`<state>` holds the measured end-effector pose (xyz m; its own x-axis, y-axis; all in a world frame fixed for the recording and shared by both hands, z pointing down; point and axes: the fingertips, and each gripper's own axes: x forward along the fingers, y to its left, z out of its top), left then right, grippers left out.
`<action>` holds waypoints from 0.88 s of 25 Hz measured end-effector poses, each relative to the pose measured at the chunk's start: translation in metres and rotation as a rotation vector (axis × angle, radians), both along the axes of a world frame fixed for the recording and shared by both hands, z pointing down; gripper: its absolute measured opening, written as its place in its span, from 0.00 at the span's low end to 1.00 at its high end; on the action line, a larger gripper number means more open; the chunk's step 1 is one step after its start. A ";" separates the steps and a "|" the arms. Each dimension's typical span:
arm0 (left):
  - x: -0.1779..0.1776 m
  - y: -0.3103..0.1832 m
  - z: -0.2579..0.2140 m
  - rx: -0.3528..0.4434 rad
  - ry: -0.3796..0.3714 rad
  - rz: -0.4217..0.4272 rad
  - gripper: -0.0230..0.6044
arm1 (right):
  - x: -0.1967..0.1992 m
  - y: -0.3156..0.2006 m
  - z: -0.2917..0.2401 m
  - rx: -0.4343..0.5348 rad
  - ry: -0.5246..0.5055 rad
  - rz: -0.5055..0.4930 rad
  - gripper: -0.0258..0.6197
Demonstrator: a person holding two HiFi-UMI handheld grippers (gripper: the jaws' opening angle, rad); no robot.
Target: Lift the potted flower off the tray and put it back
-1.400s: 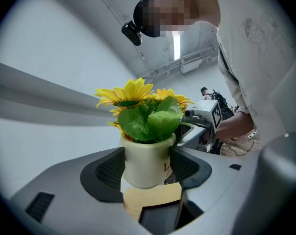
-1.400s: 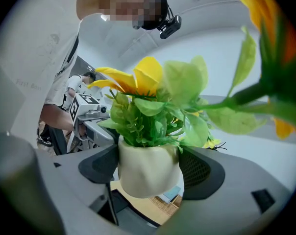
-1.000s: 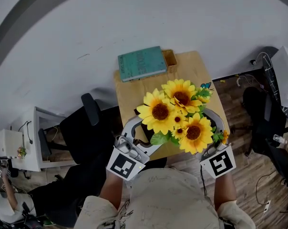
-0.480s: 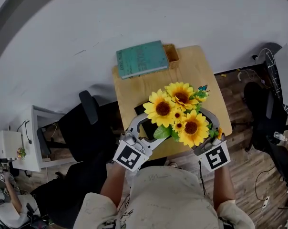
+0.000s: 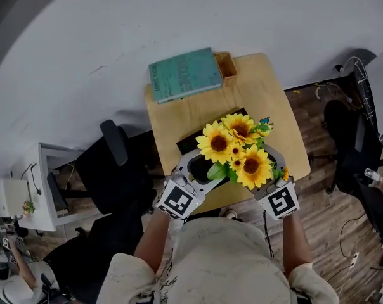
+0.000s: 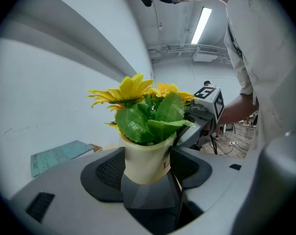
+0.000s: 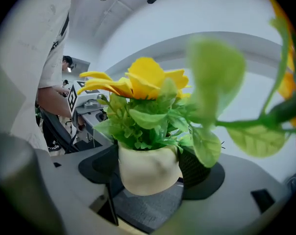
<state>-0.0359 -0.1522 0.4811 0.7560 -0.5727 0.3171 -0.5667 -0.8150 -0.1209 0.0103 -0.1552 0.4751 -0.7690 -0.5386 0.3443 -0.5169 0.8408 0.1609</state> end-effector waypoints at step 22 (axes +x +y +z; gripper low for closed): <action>0.010 -0.031 0.118 -0.226 -0.131 0.043 0.50 | 0.010 -0.033 0.109 -0.151 0.085 0.083 0.65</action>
